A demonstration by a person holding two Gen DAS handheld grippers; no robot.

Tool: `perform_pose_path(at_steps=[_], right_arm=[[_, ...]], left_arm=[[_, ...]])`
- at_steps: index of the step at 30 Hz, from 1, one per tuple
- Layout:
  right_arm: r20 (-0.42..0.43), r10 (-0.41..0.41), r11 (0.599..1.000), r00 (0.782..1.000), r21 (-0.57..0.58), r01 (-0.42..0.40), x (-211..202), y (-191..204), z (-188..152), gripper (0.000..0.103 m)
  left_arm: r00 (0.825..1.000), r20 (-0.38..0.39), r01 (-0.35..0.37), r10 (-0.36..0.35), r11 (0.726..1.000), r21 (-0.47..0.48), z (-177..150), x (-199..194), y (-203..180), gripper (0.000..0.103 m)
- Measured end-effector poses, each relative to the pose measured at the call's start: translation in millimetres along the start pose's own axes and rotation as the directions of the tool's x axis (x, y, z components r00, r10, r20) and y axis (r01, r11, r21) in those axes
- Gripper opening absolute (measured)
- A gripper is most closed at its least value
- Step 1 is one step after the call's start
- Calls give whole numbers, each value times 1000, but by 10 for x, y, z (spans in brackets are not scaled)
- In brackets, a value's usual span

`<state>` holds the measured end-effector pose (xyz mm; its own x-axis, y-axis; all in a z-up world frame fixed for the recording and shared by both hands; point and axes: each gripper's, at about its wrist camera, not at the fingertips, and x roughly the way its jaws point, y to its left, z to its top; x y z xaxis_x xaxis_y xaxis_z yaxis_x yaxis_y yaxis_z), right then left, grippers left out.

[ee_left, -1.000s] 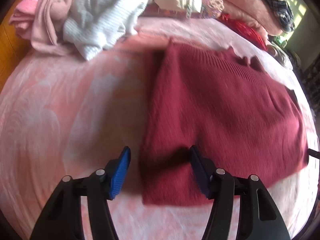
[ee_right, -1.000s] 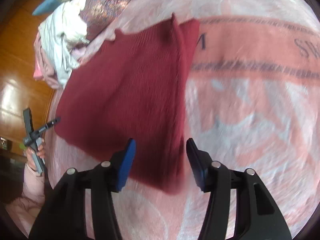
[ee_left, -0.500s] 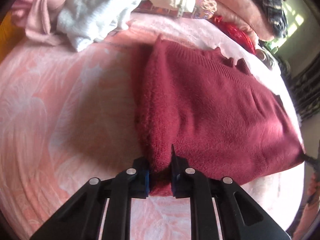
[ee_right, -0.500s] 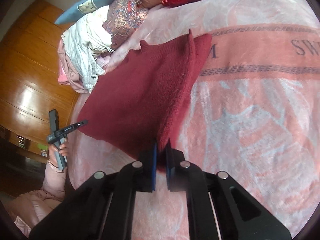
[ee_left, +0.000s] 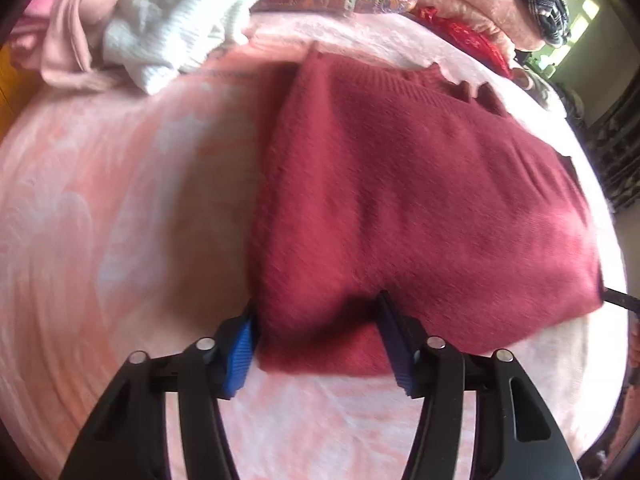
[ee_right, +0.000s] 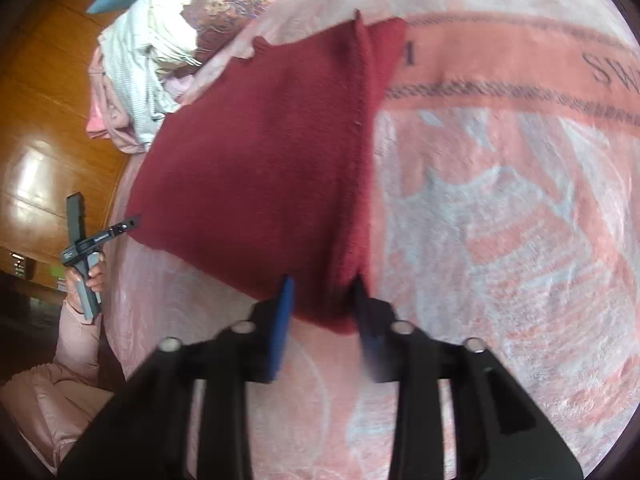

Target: Fold small clothes

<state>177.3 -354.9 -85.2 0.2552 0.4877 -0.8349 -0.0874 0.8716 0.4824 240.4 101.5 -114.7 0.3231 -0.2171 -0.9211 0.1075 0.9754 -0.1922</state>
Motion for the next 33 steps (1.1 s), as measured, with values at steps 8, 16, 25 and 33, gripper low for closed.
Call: perform_pose_path(at_steps=[8, 16, 25, 33], right_arm=[[-63, -73, 996, 995, 39, 75, 310, -70, 17, 7], [-24, -76, 997, 997, 29, 76, 159, 96, 106, 24], [40, -218, 976, 975, 5, 218, -79, 303, 583, 46], [-38, -238, 969, 970, 56, 240, 247, 116, 840, 46]], left_arm=[[998, 4, -70, 70, 997, 31, -61, 140, 7, 52], [996, -3, -89, 89, 996, 31, -43, -14, 3, 55], [987, 146, -56, 59, 998, -30, 346, -643, -410, 64], [991, 109, -87, 74, 990, 115, 588, -99, -1055, 64]])
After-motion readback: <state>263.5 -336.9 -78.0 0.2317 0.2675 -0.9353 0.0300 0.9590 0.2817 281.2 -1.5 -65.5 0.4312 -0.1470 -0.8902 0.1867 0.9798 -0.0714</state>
